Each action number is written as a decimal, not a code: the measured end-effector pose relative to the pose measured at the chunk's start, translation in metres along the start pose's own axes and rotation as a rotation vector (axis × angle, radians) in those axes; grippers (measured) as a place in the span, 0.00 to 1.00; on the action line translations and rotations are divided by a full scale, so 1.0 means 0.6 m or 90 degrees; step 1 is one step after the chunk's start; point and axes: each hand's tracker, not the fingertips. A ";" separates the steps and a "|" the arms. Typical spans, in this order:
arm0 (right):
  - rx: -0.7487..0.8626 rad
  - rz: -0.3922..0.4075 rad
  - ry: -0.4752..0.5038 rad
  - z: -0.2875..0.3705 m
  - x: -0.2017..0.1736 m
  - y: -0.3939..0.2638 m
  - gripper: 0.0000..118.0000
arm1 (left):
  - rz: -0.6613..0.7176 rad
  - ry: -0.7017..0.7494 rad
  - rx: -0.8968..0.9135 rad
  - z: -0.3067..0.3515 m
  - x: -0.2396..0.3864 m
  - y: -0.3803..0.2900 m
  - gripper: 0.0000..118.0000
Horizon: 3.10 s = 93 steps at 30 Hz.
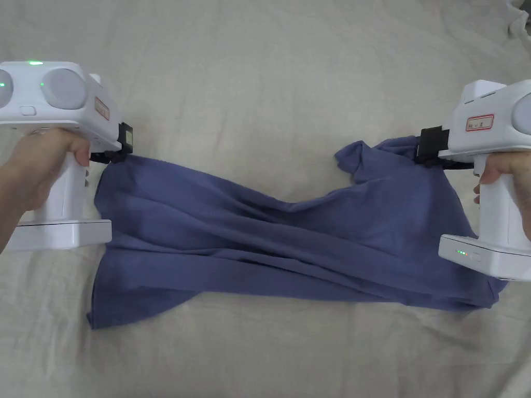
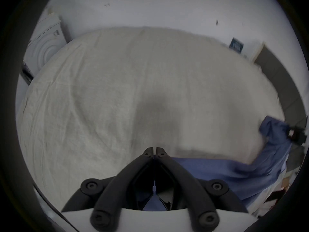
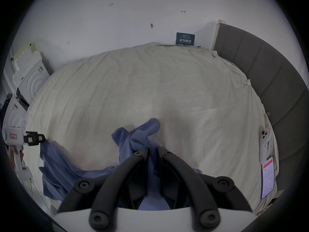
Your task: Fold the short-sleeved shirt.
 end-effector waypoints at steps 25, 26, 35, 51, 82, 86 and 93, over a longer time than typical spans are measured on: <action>0.321 -0.091 0.105 0.494 0.067 0.061 0.08 | 0.071 -0.009 0.452 0.507 -0.042 0.031 0.00; 0.328 -0.093 0.108 0.506 0.069 0.065 0.08 | 0.074 -0.009 0.462 0.524 -0.035 0.026 0.00; 0.357 -0.078 0.086 0.551 0.048 0.123 0.08 | 0.074 0.020 0.493 0.570 -0.012 0.088 0.00; 0.391 -0.057 -0.017 0.389 -0.029 0.358 0.08 | 0.037 0.180 0.587 0.477 0.080 0.348 0.00; 0.071 -0.106 -0.021 -0.075 0.054 -0.039 0.08 | -0.030 0.174 0.204 -0.007 0.014 -0.055 0.00; 0.070 -0.109 -0.004 -0.037 0.056 -0.105 0.08 | -0.032 0.157 0.183 0.031 -0.006 -0.133 0.00; 0.076 -0.083 0.014 0.047 0.064 -0.213 0.08 | 0.056 0.096 0.192 0.129 -0.051 -0.270 0.00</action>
